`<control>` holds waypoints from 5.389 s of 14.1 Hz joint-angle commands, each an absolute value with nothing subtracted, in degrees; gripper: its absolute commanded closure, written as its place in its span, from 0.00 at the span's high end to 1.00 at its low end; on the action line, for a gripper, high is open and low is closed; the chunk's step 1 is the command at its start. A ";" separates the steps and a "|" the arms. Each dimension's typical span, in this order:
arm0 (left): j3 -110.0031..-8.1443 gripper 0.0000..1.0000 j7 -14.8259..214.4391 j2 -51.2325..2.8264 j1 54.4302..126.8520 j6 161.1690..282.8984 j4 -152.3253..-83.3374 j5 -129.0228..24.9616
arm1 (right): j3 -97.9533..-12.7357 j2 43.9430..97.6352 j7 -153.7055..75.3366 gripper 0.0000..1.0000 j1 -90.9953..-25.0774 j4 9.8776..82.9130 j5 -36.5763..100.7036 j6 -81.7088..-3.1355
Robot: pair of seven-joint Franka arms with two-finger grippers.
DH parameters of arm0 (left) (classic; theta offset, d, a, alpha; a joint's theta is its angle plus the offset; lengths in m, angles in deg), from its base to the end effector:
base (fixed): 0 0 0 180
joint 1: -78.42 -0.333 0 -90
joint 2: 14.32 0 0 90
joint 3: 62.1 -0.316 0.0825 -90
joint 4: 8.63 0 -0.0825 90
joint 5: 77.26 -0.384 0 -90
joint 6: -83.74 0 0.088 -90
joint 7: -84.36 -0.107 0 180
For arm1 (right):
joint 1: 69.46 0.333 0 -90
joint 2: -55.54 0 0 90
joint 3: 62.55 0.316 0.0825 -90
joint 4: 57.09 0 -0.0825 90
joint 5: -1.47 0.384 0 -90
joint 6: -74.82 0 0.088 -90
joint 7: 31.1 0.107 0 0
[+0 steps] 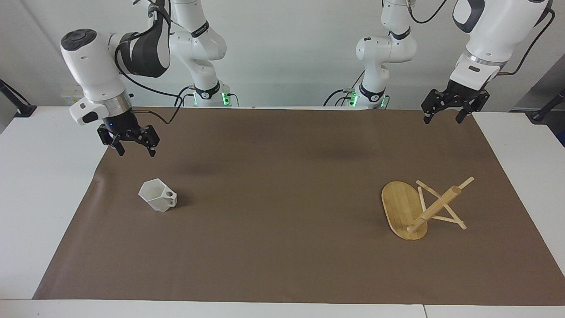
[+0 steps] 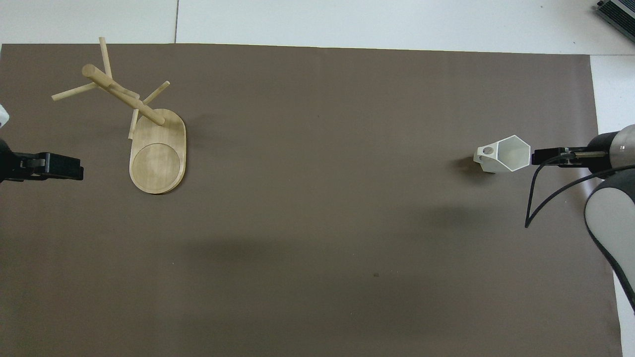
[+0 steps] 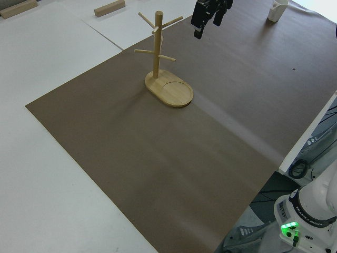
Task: Hang cup on rack
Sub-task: 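Reach the right gripper to the white cup and grasp its rim, then lift the cup with the right gripper while the left gripper advances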
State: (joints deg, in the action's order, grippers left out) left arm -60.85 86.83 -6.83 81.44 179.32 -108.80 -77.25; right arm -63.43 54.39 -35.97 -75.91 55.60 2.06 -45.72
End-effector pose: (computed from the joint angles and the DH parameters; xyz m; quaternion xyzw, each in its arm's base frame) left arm 0.5198 -0.0395 0.6191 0.9996 -0.0156 0.0253 0.0002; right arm 0.5627 -0.0719 0.4944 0.9966 -0.0237 0.0785 0.0036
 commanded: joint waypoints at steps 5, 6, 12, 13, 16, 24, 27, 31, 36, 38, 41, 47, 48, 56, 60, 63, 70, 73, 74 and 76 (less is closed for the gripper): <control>-60.61 1.00 86.39 -5.35 80.80 179.71 -110.41 -76.55 | -64.13 59.48 -38.48 1.00 -76.32 57.25 1.12 -54.54; -60.61 1.00 86.39 -5.35 80.80 179.71 -110.41 -76.55 | -64.21 59.93 -38.57 1.00 -76.32 57.86 1.12 -55.86; -60.61 1.00 86.39 -5.35 80.80 179.71 -110.41 -76.55 | -65.26 63.79 -38.57 1.00 -76.58 59.27 1.12 -61.48; -60.61 1.00 86.39 -5.35 80.80 179.71 -110.41 -76.55 | -65.44 64.23 -38.57 1.00 -76.58 59.36 1.12 -62.45; -60.61 1.00 86.39 -5.35 80.80 179.71 -110.41 -76.55 | -65.62 65.55 -38.22 1.00 -76.76 59.36 1.12 -62.81; -60.61 1.00 86.39 -5.27 80.80 179.71 -110.41 -76.55 | -65.71 66.60 -34.88 1.00 -76.67 60.06 1.21 -65.53; -60.61 1.00 86.39 -5.27 80.80 179.71 -110.41 -76.55 | -65.80 66.96 -34.79 1.00 -76.76 60.15 1.21 -65.71; -60.61 1.00 86.39 -5.35 80.80 179.71 -110.41 -76.55 | -65.80 66.87 -34.61 1.00 -76.67 60.59 1.56 -65.71; -60.61 1.00 86.47 -5.27 80.80 178.66 -110.41 -76.55 | -65.80 66.79 -33.56 1.00 -76.67 60.77 1.74 -65.28; -60.61 1.00 86.47 -5.27 80.80 178.57 -110.41 -76.55 | -65.80 66.79 -33.47 0.79 -76.67 60.77 1.74 -65.10; -60.61 1.00 86.39 -5.27 80.80 179.27 -110.50 -76.55 | -65.80 66.70 -33.47 0.54 -76.67 60.77 1.74 -64.83; -60.61 1.00 86.73 -5.27 80.71 179.28 -110.50 -76.47 | -65.80 66.78 -33.30 0.25 -76.58 60.77 1.83 -64.75; -60.61 1.00 86.48 -5.18 80.71 179.45 -110.93 -76.55 | -65.80 66.70 -33.30 0.20 -76.58 60.77 1.83 -64.66; -60.52 1.00 87.52 -5.18 81.23 178.93 -110.59 -76.46 | -65.80 66.79 -33.38 0.00 -76.58 60.59 1.83 -64.22; -60.26 1.00 93.84 -5.00 81.50 177.34 -110.59 -76.38 | -65.80 66.87 -33.38 0.00 -76.58 59.54 2.09 -62.46; -60.17 1.00 97.97 -5.00 81.59 176.47 -110.41 -76.38 | -65.80 66.96 -33.38 0.00 -76.58 58.14 2.09 -60.71; -59.03 1.00 109.47 -4.39 81.76 172.33 -110.23 -74.71 | -65.71 66.61 -33.38 0.00 -76.58 53.74 2.09 -54.99; -58.76 1.00 117.38 -4.12 81.85 168.75 -110.41 -70.32 | -65.71 65.91 -33.38 0.00 -76.49 52.86 2.09 -53.94; -58.50 1.00 123.15 -4.12 81.85 168.29 -110.32 -69.88 | -65.71 65.82 -33.38 0.00 -76.49 51.73 2.18 -52.11; -57.88 1.00 130.39 -4.12 81.85 167.85 -110.41 -66.20 | -65.53 65.73 -33.30 0.00 -76.41 48.83 2.09 -48.07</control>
State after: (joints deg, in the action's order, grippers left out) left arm -57.93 124.37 -5.63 81.43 168.95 -109.00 -68.89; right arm -65.85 66.38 -34.70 -76.37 51.45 2.36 -51.89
